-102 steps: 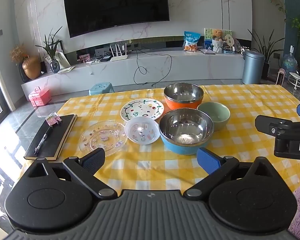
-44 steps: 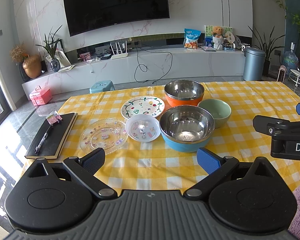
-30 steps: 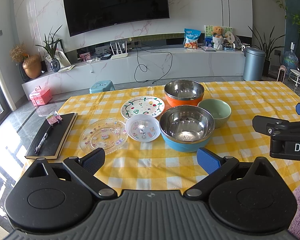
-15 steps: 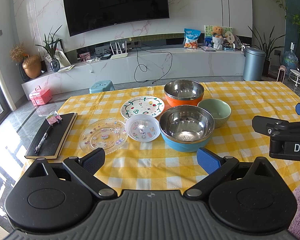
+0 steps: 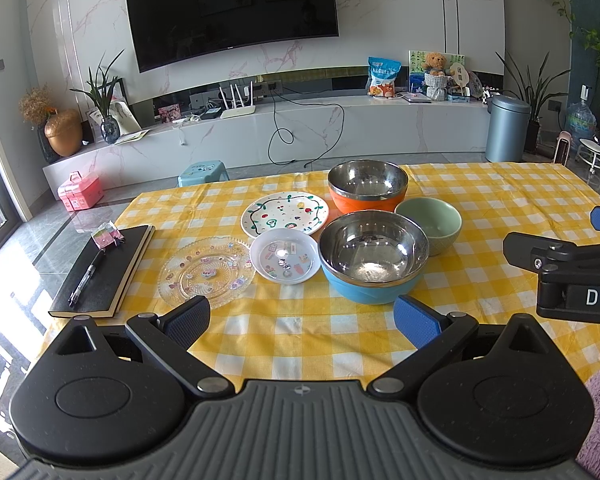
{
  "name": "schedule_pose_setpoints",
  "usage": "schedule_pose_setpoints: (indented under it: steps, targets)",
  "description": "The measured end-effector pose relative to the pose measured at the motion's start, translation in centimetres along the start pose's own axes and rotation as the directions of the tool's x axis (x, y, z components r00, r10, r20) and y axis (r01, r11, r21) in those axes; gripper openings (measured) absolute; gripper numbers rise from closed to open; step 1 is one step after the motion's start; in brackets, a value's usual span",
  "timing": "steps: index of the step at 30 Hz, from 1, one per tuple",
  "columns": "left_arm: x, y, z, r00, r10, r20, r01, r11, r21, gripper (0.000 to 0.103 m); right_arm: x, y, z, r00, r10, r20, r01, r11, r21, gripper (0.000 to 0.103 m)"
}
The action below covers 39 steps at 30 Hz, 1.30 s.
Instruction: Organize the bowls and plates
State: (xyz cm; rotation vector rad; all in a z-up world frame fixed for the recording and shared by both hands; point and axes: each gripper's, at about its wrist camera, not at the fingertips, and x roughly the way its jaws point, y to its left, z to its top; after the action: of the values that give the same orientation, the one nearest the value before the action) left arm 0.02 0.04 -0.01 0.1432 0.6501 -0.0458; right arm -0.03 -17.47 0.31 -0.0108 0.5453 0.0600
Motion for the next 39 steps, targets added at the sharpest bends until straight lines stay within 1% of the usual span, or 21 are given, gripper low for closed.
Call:
schedule_pose_setpoints:
  steps: [11, 14, 16, 18, 21, 24, 25, 26, 28, 30, 31, 33, 34, 36, 37, 39]
  targets:
    - [0.0, 0.0, 0.0, 1.0, -0.003, -0.005, 0.003, 1.0, -0.001, 0.103, 0.2, 0.0, 0.0, 1.0, 0.002, -0.006, -0.002, 1.0, 0.0, 0.1]
    - [0.9, 0.0, -0.7, 1.0, -0.023, -0.021, 0.023, 1.0, -0.003, 0.103, 0.8, -0.3, 0.1, 0.998, 0.013, -0.057, -0.012, 1.0, 0.011, 0.1]
    - [1.8, 0.4, -0.1, 0.998, -0.059, -0.034, 0.058, 0.998, -0.019, 0.103, 2.2, -0.9, 0.4, 0.991, 0.034, -0.131, -0.029, 0.999, 0.045, 0.1]
    - [1.8, 1.2, 0.3, 0.995, -0.094, -0.036, 0.092, 0.994, -0.053, 0.103, 3.2, -1.5, 0.5, 0.982, 0.063, -0.178, -0.048, 0.995, 0.089, 0.1]
    - [2.2, 2.2, 1.4, 0.992, -0.117, -0.044, 0.112, 0.988, -0.103, 0.103, 4.6, -1.9, 0.9, 0.974, 0.098, -0.203, -0.07, 0.988, 0.141, 0.1]
    - [3.3, 2.9, 2.7, 0.987, -0.148, -0.057, 0.14, 0.982, -0.123, 0.084, 5.8, -1.4, 1.2, 0.97, 0.114, -0.215, -0.082, 0.985, 0.153, 0.098]
    - [3.7, 3.1, 3.1, 0.985, -0.158, -0.063, 0.149, 0.981, -0.126, 0.082, 6.2, -1.3, 1.3, 0.968, 0.117, -0.221, -0.083, 0.984, 0.16, 0.092]
    - [4.1, 3.2, 3.4, 0.983, -0.167, -0.07, 0.157, 0.979, -0.13, 0.082, 6.8, -1.1, 1.4, 0.965, 0.125, -0.232, -0.085, 0.981, 0.173, 0.085]
    - [4.9, 3.4, 4.1, 0.978, -0.189, -0.084, 0.177, 0.975, -0.132, 0.081, 7.8, -1.2, 1.4, 0.96, 0.144, -0.241, -0.093, 0.973, 0.211, 0.085]
    - [5.7, 3.6, 4.6, 0.975, -0.207, -0.084, 0.195, 0.972, -0.132, 0.08, 8.5, -1.3, 1.4, 0.963, 0.148, -0.225, -0.095, 0.968, 0.232, 0.084]
    - [6.1, 3.6, 4.9, 0.974, -0.209, -0.083, 0.197, 0.972, -0.131, 0.078, 8.9, -1.1, 1.5, 0.965, 0.144, -0.217, -0.092, 0.969, 0.23, 0.084]
    - [7.0, 3.7, 5.3, 0.976, -0.201, -0.08, 0.19, 0.974, -0.126, 0.076, 9.6, -0.9, 1.9, 0.97, 0.122, -0.208, -0.075, 0.973, 0.22, 0.084]
    - [7.4, 3.7, 5.5, 0.976, -0.2, -0.08, 0.189, 0.974, -0.127, 0.075, 10.2, -0.9, 2.2, 0.968, 0.119, -0.221, -0.071, 0.974, 0.216, 0.084]
    - [8.4, 3.9, 5.8, 0.976, -0.204, -0.082, 0.191, 0.971, -0.14, 0.073, 11.5, -1.0, 2.8, 0.96, 0.129, -0.249, -0.071, 0.971, 0.23, 0.079]
    - [8.9, 3.9, 6.0, 0.975, -0.205, -0.084, 0.191, 0.97, -0.149, 0.073, 12.0, -1.1, 2.9, 0.955, 0.136, -0.263, -0.071, 0.967, 0.243, 0.074]
    - [9.8, 3.8, 6.3, 0.974, -0.207, -0.089, 0.192, 0.969, -0.159, 0.072, 13.5, -1.3, 3.3, 0.941, 0.151, -0.304, -0.063, 0.957, 0.282, 0.071]
